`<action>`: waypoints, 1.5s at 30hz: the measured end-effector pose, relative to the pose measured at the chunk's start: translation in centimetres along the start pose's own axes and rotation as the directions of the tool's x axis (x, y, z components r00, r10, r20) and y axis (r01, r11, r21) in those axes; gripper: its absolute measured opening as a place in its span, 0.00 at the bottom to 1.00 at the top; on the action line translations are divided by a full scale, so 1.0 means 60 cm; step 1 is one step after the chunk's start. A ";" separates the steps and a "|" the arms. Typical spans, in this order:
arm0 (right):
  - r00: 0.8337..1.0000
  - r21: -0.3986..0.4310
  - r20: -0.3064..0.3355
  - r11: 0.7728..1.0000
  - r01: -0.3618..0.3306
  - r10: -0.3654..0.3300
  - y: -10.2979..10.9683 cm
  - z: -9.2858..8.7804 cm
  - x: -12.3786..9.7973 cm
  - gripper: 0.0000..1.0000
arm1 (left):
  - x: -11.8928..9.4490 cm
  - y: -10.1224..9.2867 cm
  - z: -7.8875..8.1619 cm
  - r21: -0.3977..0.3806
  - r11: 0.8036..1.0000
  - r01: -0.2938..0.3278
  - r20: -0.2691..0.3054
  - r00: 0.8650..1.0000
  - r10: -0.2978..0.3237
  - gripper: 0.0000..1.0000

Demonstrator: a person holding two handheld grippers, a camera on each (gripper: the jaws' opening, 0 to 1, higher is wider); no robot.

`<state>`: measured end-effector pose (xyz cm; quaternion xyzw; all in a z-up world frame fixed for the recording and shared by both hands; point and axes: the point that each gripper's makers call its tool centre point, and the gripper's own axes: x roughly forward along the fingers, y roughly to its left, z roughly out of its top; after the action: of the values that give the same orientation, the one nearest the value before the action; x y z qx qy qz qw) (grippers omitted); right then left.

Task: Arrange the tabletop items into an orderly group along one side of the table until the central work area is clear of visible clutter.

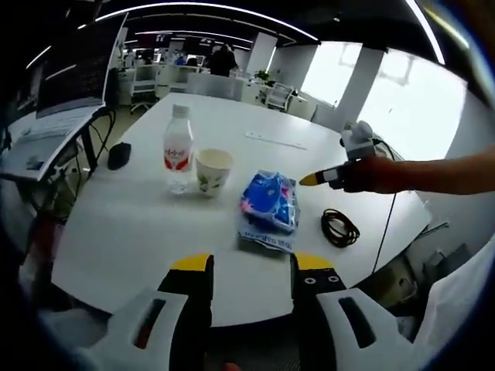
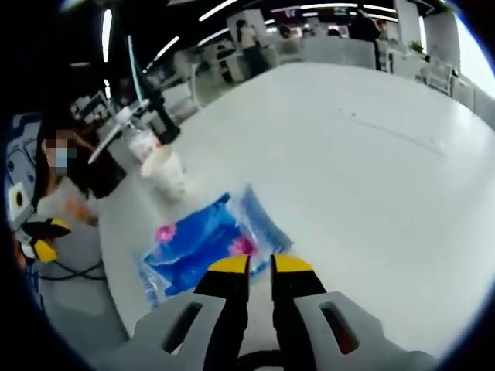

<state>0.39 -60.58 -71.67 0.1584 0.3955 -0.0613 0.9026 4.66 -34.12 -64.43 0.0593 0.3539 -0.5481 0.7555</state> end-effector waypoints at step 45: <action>0.994 -0.245 -0.086 0.969 0.038 -0.061 0.029 -0.063 0.009 0.01 | 0.008 -0.016 -0.047 -0.073 0.995 0.072 -0.033 0.997 -0.074 0.38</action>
<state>-1.44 -57.68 -74.08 0.0396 0.4453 -0.0276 0.8941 2.54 -33.53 -66.55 0.0291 0.3888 -0.5612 0.7301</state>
